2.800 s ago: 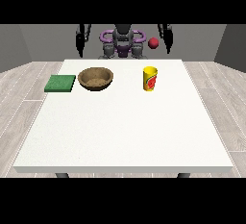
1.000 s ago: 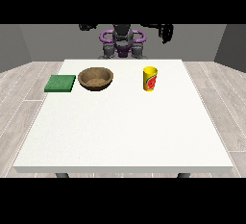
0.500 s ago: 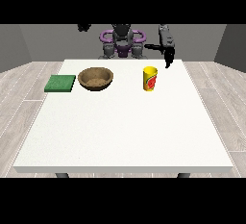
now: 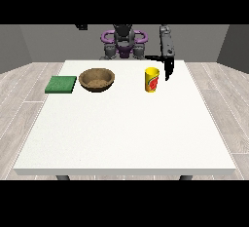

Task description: Pick the cup and pour the ball into the bowl, then pick the bowl and place it on the pad

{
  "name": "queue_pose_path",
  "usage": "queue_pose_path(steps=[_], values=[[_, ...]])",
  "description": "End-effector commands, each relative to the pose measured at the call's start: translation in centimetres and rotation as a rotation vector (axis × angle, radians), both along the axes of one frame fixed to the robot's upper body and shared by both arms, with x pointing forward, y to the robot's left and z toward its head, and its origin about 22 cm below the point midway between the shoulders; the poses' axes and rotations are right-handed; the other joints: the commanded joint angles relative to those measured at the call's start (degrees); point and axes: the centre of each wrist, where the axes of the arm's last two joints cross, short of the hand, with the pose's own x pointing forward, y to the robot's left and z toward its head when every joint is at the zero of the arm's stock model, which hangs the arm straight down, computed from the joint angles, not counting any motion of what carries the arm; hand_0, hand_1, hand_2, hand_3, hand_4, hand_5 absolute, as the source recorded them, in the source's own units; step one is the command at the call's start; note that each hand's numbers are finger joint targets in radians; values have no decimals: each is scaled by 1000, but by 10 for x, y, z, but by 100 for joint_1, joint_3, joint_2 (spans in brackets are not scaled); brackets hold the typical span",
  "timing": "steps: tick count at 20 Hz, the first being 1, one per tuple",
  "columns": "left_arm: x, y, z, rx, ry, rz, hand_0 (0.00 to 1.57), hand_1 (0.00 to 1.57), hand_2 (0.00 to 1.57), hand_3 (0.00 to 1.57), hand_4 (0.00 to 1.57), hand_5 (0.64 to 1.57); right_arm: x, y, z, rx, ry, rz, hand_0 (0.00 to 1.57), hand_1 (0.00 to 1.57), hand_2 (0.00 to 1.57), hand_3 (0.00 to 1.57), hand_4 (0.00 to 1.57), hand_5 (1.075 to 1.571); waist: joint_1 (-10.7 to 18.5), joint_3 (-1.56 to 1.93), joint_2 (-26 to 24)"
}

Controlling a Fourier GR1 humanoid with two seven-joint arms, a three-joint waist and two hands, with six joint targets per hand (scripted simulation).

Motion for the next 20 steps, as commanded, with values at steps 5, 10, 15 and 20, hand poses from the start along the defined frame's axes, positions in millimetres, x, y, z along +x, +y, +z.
queue_pose_path(steps=[5, 10, 15, 20], values=[[1, 4, -27, -10, 38, 26, 0, 0, 0, 0, 0, 1414, -9, -39, -6, 8, 15, -6, 0, 0, 0, 0, 0, 1567, -160, 2, -92], [0, 26, -34, -7, -13, 94, 0, 0, 0, 0, 0, 1431, -25, -52, 25, -17, -85, 25, 0, 0, 0, 0, 0, 1567, -548, -2, 284], [17, 36, -19, -64, -91, 126, 0, 0, 0, 0, 0, 1439, -38, -57, 28, -27, -166, 46, 0, 0, 0, 0, 0, 1566, -715, 0, 759], [-7, 53, -39, 273, -107, 280, 1322, 1322, 1571, 1571, 1025, 1487, -50, -58, 45, -28, -169, 71, 0, 0, 0, 0, 0, 1560, -966, -4, 836]])
